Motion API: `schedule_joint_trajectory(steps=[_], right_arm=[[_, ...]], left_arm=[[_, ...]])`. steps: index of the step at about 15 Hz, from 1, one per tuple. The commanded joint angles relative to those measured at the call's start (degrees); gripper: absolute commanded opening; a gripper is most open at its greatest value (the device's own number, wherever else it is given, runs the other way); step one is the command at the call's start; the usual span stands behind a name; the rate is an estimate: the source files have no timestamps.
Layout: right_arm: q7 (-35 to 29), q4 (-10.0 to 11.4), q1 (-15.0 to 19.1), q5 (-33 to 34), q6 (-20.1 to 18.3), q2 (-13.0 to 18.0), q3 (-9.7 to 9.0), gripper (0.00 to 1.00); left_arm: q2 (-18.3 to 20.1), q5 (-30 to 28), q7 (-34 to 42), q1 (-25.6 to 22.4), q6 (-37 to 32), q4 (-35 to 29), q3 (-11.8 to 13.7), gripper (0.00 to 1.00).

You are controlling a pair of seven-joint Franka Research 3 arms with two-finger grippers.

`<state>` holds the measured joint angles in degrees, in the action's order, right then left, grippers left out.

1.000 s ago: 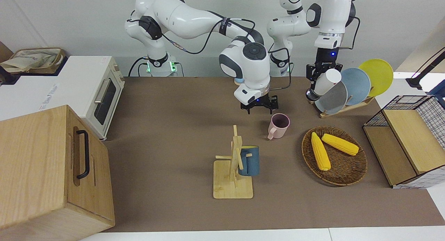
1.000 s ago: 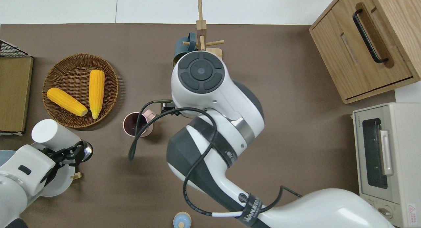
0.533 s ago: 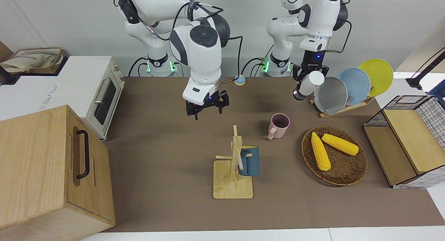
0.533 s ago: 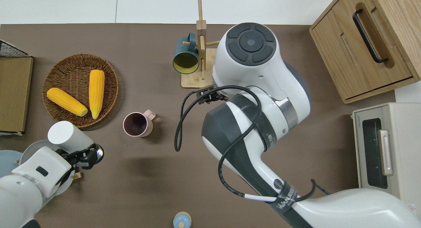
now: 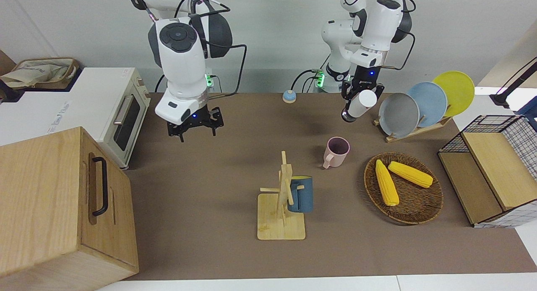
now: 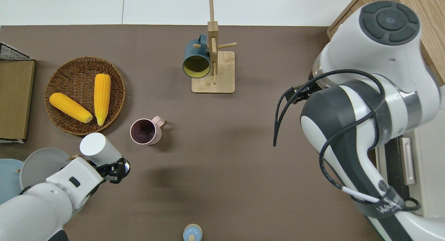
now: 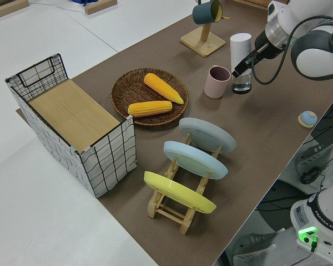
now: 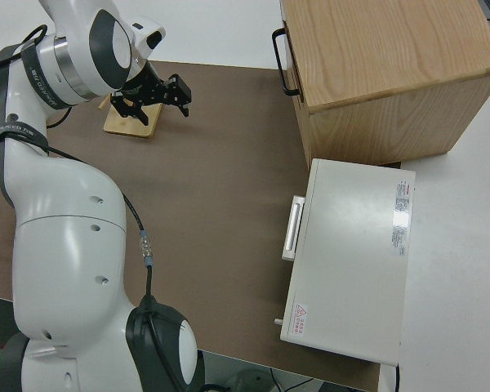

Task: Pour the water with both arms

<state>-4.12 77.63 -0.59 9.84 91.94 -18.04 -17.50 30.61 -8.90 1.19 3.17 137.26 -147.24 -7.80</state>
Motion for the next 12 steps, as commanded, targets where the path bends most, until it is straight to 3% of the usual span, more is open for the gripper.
schedule_joint_trajectory(steps=[1, 3, 8, 12], right_arm=[[1.0, 7.3, 1.3, -7.3, -0.3, 9.1, 4.56, 0.992], [1.0, 8.0, 1.3, -8.3, -2.2, 12.2, 6.95, 0.992], [1.8, 8.2, 2.8, -8.7, -9.0, 17.9, 7.31, 0.992], [1.6, 12.4, 2.7, -9.4, -10.2, 22.3, 7.31, 0.992]], left_arm=[[0.7, -1.0, 0.0, 1.5, 0.1, -0.4, 0.6, 0.0], [-0.1, -1.0, -0.3, 2.4, 0.0, -0.3, 0.6, 0.0], [-3.3, -1.0, -0.2, 2.8, 0.1, -0.1, 0.6, 0.0], [-6.3, -0.9, 0.1, 2.8, 0.1, 0.8, 0.6, 0.0]])
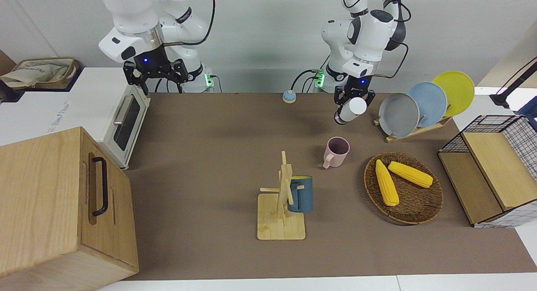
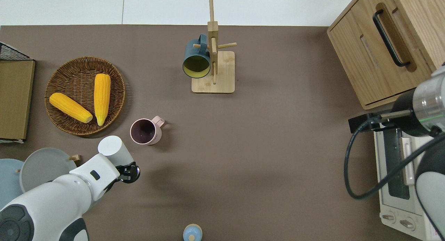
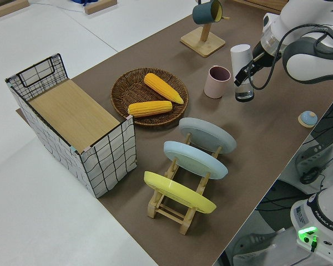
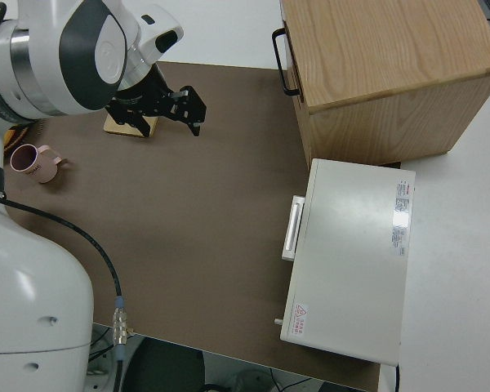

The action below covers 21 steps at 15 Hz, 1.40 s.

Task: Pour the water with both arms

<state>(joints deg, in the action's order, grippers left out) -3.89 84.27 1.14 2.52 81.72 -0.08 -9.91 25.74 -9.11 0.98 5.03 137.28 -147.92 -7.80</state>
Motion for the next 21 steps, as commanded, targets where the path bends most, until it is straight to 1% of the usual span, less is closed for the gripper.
schedule_joint_trajectory(steps=[1, 4, 5, 6, 8, 9, 10, 12, 16, 18, 21], right_arm=[[1.2, 6.5, 1.0, -3.6, -0.3, 5.1, -0.29, 0.992], [0.9, 9.0, 1.0, -4.2, -0.3, 6.9, -0.2, 0.992], [0.9, 9.3, 1.0, -4.2, -0.4, 7.0, 0.24, 0.992], [1.0, 9.5, 1.0, -4.2, -0.5, 7.1, 1.2, 0.992], [1.3, 9.5, 1.1, -4.3, -0.6, 7.0, 2.95, 0.992], [1.3, 9.3, 1.0, -4.2, -0.6, 6.6, 3.75, 0.992], [1.3, 8.8, 1.1, -4.2, -0.6, 6.2, 3.84, 0.992], [1.3, 8.5, 1.4, -3.1, -0.2, 5.9, 3.84, 0.992], [1.1, 4.6, 0.3, -2.9, -0.1, 3.3, 3.76, 0.992], [1.1, 4.5, 0.2, -3.0, 0.0, 3.2, 3.41, 0.992], [1.2, 4.5, 0.2, -3.0, 0.0, 3.2, 3.14, 0.992]], left_arm=[[-2.3, -0.7, 0.3, 0.9, 0.1, 2.2, 0.6, 0.0], [-4.7, -0.7, 0.3, 0.9, -0.3, 4.4, 0.2, 0.0], [-5.6, -0.6, 0.2, 0.9, -1.2, 5.3, 0.0, 0.0], [-6.3, -0.6, 0.3, 0.9, -2.1, 5.9, -0.5, 0.0], [-7.9, -0.5, 0.3, 0.9, -3.2, 7.3, -0.5, 0.0], [-8.3, -0.5, 0.3, 0.9, -3.6, 7.6, -0.5, 0.0], [-9.0, -0.3, 0.3, 0.9, -4.0, 7.9, -0.5, 0.0], [-9.9, 0.0, 0.3, 0.9, -5.5, 8.6, -0.6, 0.0], [-10.5, 0.0, 0.3, 0.9, -9.0, 9.7, -0.6, 0.0], [-11.5, 0.1, 0.3, 0.9, -10.4, 10.5, -0.5, 0.0], [-13.9, 0.2, 0.2, 0.8, -14.7, 13.9, -0.5, 0.0]])
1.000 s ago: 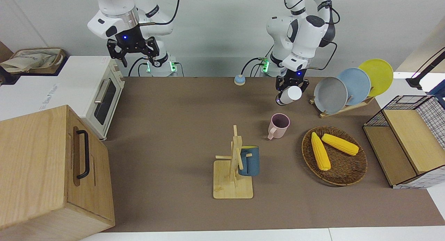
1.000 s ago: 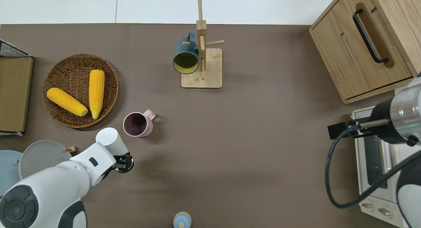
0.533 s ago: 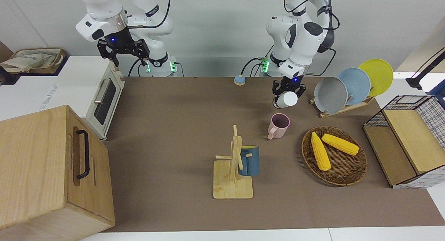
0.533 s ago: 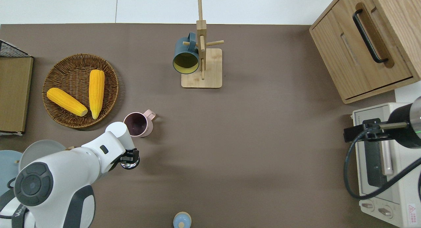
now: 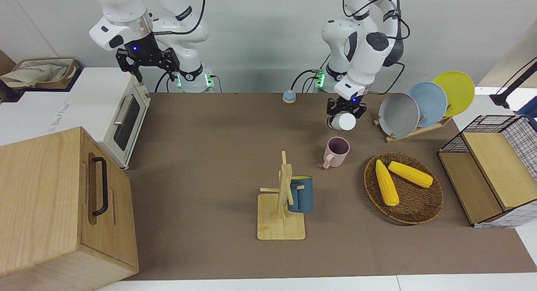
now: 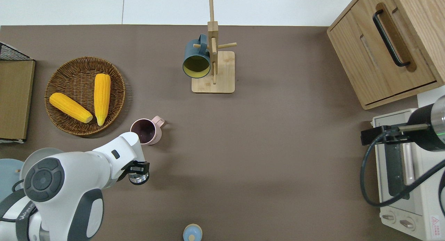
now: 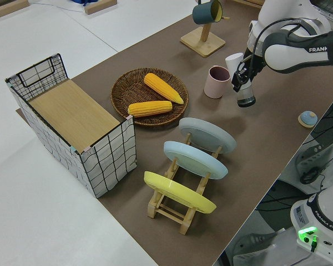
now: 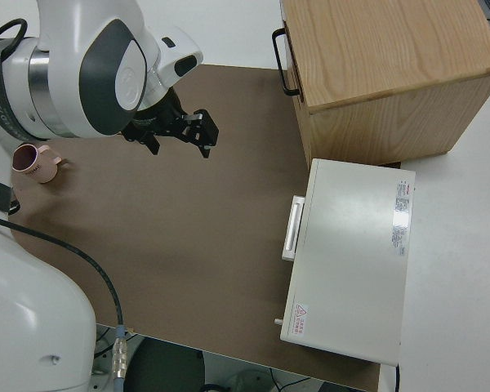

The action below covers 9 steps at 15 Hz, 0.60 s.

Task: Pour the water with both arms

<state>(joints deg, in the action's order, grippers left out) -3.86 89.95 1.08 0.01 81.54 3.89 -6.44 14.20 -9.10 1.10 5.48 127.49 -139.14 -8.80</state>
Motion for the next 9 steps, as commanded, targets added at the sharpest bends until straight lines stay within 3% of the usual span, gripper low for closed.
schedule_joint_trajectory(steps=[1, 9], right_arm=[[1.1, -1.2, 0.2, -0.5, 0.2, -0.8, -0.42, 0.992], [1.1, -1.2, 0.2, -0.5, 0.2, -0.8, -0.42, 0.992]], left_arm=[[-2.9, 0.2, 0.1, 0.1, -5.9, 5.8, 0.4, 0.0], [-5.8, 1.8, 0.0, -0.5, -12.2, 10.0, 0.6, 0.0]])
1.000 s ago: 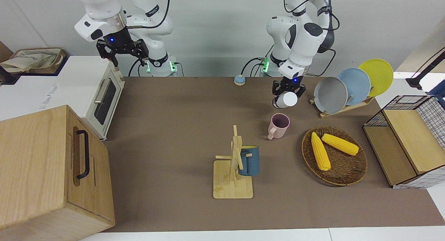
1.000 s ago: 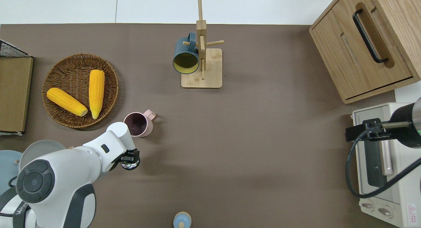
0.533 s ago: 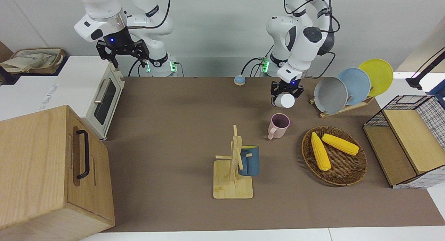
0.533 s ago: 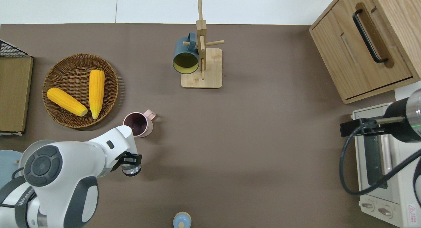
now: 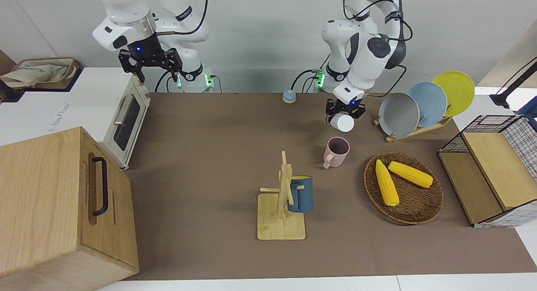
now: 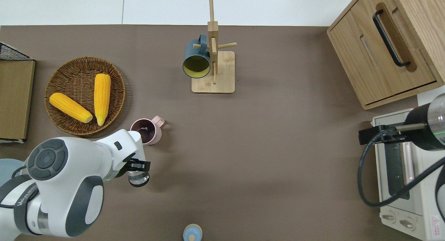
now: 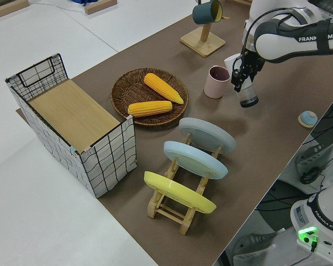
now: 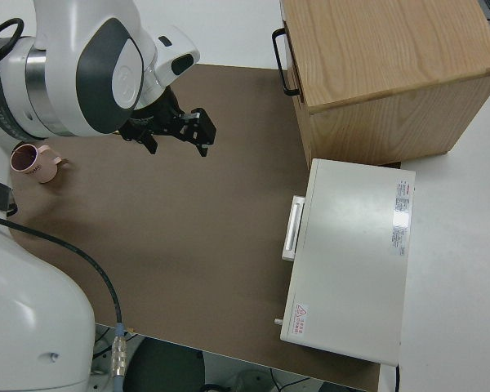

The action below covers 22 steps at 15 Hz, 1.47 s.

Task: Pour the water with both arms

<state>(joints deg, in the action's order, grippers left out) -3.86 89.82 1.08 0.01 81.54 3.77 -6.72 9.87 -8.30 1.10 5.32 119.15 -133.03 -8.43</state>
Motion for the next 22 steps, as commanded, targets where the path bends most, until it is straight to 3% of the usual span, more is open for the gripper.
schedule_joint_trajectory(steps=[1, 22], right_arm=[[1.1, -1.1, 0.2, -0.5, 0.2, -0.7, -0.14, 0.992], [1.1, -1.1, 0.2, -0.5, 0.2, -0.6, -0.14, 0.992]], left_arm=[[-1.5, 1.0, 0.1, -0.3, -3.8, 3.9, 0.3, 0.0], [-1.5, 2.6, -0.1, -0.3, -6.0, 4.5, 0.8, 0.0]])
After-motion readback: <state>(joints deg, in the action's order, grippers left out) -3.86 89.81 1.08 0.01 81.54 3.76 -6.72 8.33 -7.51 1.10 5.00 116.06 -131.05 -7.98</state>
